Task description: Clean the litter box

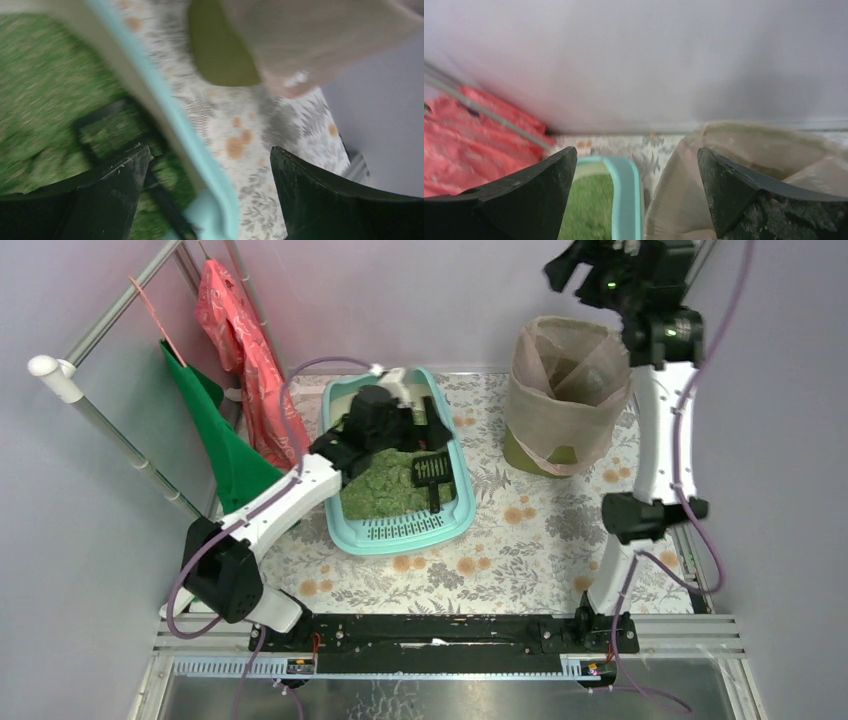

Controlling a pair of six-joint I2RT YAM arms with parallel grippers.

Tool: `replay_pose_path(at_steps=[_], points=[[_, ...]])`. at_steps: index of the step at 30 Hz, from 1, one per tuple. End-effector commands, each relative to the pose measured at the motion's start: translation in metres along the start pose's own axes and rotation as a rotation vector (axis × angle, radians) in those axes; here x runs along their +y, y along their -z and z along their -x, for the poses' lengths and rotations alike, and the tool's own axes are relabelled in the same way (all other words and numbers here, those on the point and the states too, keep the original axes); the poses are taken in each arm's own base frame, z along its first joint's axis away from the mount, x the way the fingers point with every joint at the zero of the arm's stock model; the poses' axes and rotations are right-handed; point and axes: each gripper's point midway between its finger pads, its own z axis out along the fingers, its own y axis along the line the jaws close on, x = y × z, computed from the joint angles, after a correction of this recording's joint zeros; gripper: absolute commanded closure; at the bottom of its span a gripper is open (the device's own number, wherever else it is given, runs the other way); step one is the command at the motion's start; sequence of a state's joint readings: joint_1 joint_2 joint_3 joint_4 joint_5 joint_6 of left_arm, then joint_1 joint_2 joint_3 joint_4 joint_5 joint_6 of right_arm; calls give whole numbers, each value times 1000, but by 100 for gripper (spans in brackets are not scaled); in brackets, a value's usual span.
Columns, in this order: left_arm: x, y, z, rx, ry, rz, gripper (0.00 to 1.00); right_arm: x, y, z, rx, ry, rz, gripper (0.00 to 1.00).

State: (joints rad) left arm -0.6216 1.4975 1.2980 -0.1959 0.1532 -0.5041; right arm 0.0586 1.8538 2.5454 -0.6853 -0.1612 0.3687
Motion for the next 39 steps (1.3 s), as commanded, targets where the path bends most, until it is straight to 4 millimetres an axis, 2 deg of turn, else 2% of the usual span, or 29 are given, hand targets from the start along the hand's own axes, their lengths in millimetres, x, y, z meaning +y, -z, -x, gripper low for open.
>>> replay_pose_path(at_steps=[1, 4, 6, 9, 13, 16, 17, 19, 23, 25, 30, 39], points=[[67, 20, 7, -78, 193, 78, 1, -3, -26, -112, 378, 107, 16, 2], [91, 39, 11, -122, 138, 226, 1, -6, -37, -158, 452, 157, -9, 1], [95, 47, 15, -156, 121, 254, 1, -10, -36, -182, 493, 215, -38, 0], [96, 49, 11, -176, 119, 255, 1, -11, -29, -201, 528, 273, -55, 0], [102, 38, -2, -136, 127, 260, 1, -12, -21, -227, 594, 338, -61, 2], [104, 33, -11, -112, 124, 262, 1, -17, -18, -244, 629, 372, -88, 11], [105, 32, -13, -107, 121, 264, 1, -18, -18, -248, 635, 372, -89, 19], [104, 31, -13, -103, 115, 261, 1, -20, -18, -252, 637, 373, -99, 37], [103, 27, -15, -90, 110, 247, 1, -20, -17, -249, 616, 371, -109, 82], [102, 22, -19, -76, 113, 232, 1, -16, -13, -247, 611, 366, -101, 99], [105, 14, -27, -49, 123, 231, 1, -5, 5, -245, 616, 368, -72, 100], [128, 4, -42, -13, 132, 324, 1, 21, 45, -251, 620, 334, 34, 100]])
